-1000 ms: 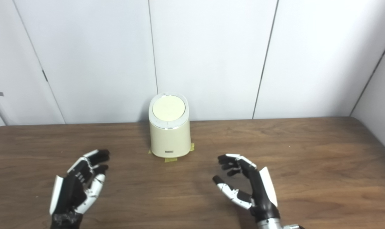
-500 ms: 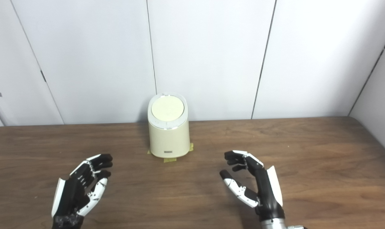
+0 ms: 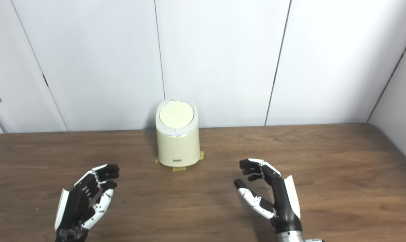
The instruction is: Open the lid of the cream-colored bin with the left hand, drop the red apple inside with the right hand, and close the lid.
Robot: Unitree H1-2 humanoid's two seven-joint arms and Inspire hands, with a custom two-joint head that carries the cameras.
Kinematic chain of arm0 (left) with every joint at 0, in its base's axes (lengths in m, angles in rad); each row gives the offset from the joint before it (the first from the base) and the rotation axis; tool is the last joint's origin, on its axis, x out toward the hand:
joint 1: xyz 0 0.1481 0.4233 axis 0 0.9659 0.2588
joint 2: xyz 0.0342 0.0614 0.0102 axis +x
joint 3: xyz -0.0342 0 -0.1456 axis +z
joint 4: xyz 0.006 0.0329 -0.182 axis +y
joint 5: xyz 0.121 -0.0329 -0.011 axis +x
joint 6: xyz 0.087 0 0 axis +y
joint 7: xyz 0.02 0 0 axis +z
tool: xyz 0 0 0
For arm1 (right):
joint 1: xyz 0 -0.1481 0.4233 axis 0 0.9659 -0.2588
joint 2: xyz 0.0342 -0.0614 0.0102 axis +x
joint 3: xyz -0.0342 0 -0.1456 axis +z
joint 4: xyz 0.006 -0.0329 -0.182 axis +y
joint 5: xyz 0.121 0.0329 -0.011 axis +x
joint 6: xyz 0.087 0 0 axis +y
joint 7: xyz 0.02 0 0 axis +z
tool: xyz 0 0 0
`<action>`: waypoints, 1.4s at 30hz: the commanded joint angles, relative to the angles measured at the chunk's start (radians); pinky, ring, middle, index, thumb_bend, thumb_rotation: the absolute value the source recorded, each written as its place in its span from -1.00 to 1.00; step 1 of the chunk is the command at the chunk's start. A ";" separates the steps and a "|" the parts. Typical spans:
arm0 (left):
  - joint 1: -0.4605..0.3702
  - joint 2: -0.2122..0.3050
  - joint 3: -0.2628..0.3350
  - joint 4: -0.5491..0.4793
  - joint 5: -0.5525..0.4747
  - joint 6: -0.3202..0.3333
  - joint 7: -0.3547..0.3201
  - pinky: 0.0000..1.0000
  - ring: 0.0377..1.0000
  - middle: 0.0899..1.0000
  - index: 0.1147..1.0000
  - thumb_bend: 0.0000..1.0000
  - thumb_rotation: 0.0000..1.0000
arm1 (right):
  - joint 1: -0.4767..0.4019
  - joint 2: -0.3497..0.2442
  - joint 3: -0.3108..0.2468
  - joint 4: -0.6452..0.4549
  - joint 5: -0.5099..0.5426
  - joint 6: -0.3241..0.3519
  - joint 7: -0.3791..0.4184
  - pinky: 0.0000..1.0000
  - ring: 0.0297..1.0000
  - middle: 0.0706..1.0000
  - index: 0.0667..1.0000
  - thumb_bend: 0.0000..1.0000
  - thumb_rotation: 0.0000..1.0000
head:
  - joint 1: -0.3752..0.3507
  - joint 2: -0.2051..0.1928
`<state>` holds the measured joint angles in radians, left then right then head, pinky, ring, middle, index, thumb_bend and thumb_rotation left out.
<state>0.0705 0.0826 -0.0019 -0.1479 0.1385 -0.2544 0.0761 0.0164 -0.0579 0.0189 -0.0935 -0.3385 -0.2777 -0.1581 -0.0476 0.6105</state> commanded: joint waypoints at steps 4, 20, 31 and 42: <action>0.022 -0.025 0.002 -0.017 0.010 -0.035 0.016 0.23 0.38 0.38 0.30 -0.60 -0.44 | -0.019 -0.010 -0.003 -0.004 0.003 -0.013 0.003 0.07 0.22 0.25 0.23 -0.45 -0.17 | 0.002 0.004; 0.023 -0.020 -0.001 -0.022 0.008 -0.025 0.008 0.22 0.37 0.38 0.30 -0.59 -0.47 | -0.020 -0.014 -0.003 -0.009 0.004 -0.009 0.023 0.06 0.21 0.24 0.22 -0.47 -0.26 | 0.004 0.007; 0.021 -0.023 0.003 -0.013 0.045 -0.055 0.028 0.17 0.34 0.35 0.28 -0.58 -0.55 | -0.021 -0.012 -0.002 -0.006 0.001 -0.004 0.028 0.05 0.20 0.23 0.22 -0.44 -0.25 | 0.003 0.007; 0.012 -0.023 0.003 0.006 0.053 -0.087 0.049 0.15 0.31 0.32 0.26 -0.59 -0.50 | -0.025 -0.011 -0.001 -0.003 -0.016 0.001 0.023 0.02 0.18 0.22 0.22 -0.45 -0.23 | 0.004 0.006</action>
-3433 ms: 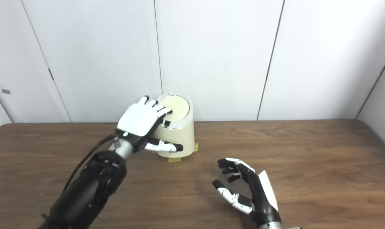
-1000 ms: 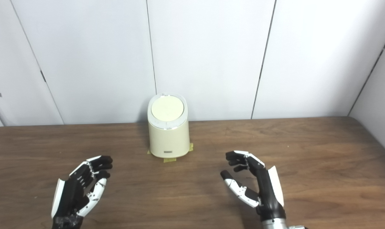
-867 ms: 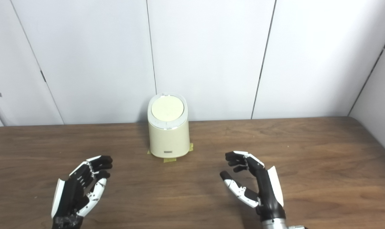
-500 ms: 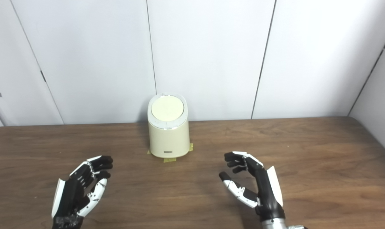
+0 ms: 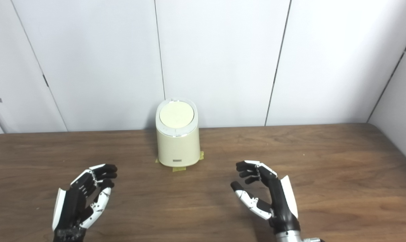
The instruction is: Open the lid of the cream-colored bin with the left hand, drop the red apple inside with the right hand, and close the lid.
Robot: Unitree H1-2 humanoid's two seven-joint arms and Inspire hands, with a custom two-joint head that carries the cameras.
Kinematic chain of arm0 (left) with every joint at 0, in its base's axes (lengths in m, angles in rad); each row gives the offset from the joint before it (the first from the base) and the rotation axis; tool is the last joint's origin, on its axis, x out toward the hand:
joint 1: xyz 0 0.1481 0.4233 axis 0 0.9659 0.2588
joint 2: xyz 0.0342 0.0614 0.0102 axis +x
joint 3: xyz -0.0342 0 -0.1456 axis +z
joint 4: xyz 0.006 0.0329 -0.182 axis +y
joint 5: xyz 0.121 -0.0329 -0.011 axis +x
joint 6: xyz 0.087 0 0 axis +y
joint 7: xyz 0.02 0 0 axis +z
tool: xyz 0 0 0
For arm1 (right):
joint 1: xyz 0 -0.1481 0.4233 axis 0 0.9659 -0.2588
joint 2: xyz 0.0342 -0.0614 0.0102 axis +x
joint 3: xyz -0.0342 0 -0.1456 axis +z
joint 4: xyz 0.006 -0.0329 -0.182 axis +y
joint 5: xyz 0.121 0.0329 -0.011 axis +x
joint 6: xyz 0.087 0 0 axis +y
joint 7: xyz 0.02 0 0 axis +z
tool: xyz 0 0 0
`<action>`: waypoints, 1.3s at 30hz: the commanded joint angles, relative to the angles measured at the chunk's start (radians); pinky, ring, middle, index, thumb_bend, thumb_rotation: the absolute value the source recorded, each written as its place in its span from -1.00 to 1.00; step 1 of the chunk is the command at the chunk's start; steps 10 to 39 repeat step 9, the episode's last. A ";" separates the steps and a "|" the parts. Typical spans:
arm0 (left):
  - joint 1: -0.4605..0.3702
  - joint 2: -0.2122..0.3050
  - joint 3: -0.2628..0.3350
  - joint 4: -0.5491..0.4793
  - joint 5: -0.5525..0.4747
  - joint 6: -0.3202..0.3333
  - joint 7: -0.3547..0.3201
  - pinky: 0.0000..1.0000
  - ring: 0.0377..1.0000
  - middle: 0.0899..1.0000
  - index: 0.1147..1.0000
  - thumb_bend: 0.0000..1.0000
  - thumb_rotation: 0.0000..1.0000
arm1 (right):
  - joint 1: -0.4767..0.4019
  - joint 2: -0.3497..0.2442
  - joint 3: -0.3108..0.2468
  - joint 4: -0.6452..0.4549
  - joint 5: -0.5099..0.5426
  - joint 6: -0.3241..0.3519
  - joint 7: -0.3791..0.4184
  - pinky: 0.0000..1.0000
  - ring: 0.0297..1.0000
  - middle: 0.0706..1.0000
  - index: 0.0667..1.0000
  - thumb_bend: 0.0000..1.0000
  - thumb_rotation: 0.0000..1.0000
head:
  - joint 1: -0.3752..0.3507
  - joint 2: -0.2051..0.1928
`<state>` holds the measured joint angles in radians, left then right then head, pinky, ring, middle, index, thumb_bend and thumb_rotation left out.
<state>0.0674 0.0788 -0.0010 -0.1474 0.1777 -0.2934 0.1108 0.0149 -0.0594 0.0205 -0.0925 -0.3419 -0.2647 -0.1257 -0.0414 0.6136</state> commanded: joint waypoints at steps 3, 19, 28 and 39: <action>0.016 -0.019 0.002 0.002 0.007 -0.043 0.012 0.16 0.32 0.32 0.26 -0.58 -0.54 | -0.024 -0.010 -0.002 -0.004 -0.005 -0.012 -0.006 0.03 0.19 0.23 0.22 -0.45 -0.24 | -0.002 0.003; 0.017 -0.018 0.001 -0.003 0.021 -0.033 0.012 0.15 0.31 0.33 0.26 -0.59 -0.51 | -0.025 -0.009 -0.003 -0.005 -0.003 -0.011 -0.007 0.01 0.18 0.22 0.22 -0.46 -0.27 | -0.003 0.006; 0.017 -0.018 0.001 -0.003 0.021 -0.033 0.012 0.15 0.31 0.33 0.26 -0.59 -0.51 | -0.025 -0.009 -0.003 -0.005 -0.003 -0.011 -0.007 0.01 0.18 0.22 0.22 -0.46 -0.27 | -0.003 0.006; 0.017 -0.018 0.001 -0.003 0.021 -0.033 0.012 0.15 0.31 0.33 0.26 -0.59 -0.51 | -0.025 -0.009 -0.003 -0.005 -0.003 -0.011 -0.007 0.01 0.18 0.22 0.22 -0.46 -0.27 | -0.003 0.006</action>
